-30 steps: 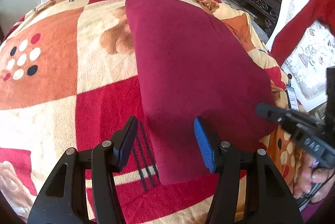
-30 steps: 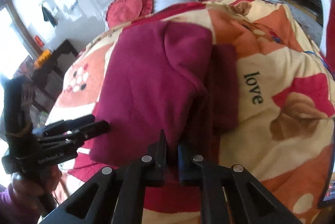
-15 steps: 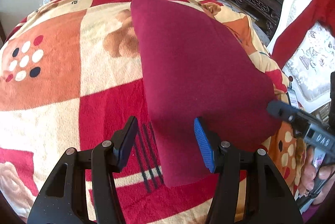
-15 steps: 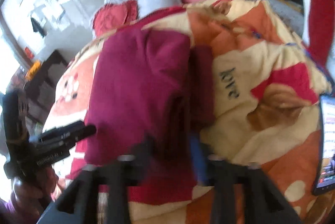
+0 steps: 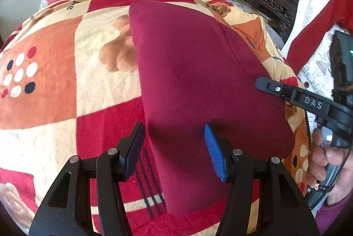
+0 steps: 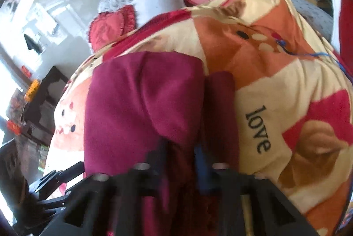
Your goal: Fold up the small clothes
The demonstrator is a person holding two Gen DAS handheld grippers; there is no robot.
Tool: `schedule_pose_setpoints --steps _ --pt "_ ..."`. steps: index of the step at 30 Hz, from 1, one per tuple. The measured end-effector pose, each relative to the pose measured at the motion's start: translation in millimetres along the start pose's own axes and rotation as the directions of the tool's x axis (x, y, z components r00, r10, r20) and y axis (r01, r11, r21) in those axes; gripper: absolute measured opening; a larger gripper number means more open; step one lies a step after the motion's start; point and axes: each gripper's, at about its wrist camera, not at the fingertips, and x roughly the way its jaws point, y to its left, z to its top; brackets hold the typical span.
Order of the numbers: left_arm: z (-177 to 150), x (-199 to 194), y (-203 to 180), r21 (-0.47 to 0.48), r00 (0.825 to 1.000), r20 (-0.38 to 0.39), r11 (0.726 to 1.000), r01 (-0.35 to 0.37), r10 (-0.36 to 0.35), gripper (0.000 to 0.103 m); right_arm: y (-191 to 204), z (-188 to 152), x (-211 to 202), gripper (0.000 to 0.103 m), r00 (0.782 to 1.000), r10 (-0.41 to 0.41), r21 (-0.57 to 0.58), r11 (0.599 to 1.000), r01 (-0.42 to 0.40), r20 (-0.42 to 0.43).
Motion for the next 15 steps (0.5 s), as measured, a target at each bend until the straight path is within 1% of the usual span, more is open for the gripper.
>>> schedule_pose_setpoints --steps 2,4,5,6,7,9,10,11,12,13,14,15 --pt "1.7 0.7 -0.3 -0.002 1.0 0.003 1.0 0.026 -0.026 0.055 -2.7 -3.0 -5.2 0.011 0.999 -0.034 -0.023 0.999 0.035 0.025" --pt "4.8 4.4 0.1 -0.011 0.999 0.004 0.999 0.046 -0.046 0.058 -12.1 -8.6 2.2 0.008 0.996 -0.088 -0.021 0.996 0.088 0.008" --pt "7.8 7.9 0.7 -0.017 0.998 -0.003 0.998 0.055 -0.055 0.058 -15.7 -10.2 7.3 0.007 0.995 -0.098 -0.019 0.995 0.097 -0.003" --pt "9.8 9.4 0.8 -0.022 0.998 -0.007 0.998 0.057 -0.058 0.059 -20.1 -11.4 10.0 0.007 0.996 -0.091 -0.004 0.996 0.091 -0.009" --pt "12.7 11.1 2.8 -0.033 0.998 -0.007 0.997 0.063 -0.063 0.061 -22.9 -11.0 7.8 0.007 0.998 -0.067 0.013 0.998 0.067 -0.002" --pt "16.4 13.1 6.3 -0.053 0.997 -0.001 0.996 0.076 -0.076 0.062 -28.1 -7.3 -3.3 0.008 0.999 0.004 0.047 0.999 -0.006 0.045" --pt "18.0 14.4 7.7 -0.062 0.996 0.0 0.995 0.084 -0.084 0.064 -29.1 -5.5 -6.0 0.018 0.998 0.016 0.056 0.998 -0.019 0.061" --pt "19.7 16.1 10.0 -0.076 0.995 -0.001 0.993 0.096 -0.096 0.066 -31.4 -3.1 -8.3 0.048 0.997 0.004 0.061 0.998 -0.008 0.078" --pt "21.2 17.8 12.1 -0.087 0.994 -0.001 0.99 0.108 -0.108 0.066 -34.6 -1.4 -10.5 0.064 0.994 -0.021 0.066 0.998 0.014 0.107" --pt "22.8 19.7 14.2 -0.095 0.993 0.001 0.988 0.121 -0.121 0.068 -37.0 1.0 -10.7 0.082 0.99 -0.017 0.073 0.997 0.007 0.138" --pt "24.1 21.2 15.3 -0.098 0.992 0.003 0.987 0.129 -0.13 0.071 -41.0 2.4 -9.6 0.082 0.988 0.006 0.082 0.996 -0.019 0.153" --pt "25.6 23.3 15.5 -0.099 0.991 0.006 0.986 0.137 -0.137 0.072 -45.9 5.2 -4.4 0.082 0.989 0.043 0.097 0.994 -0.058 0.143"
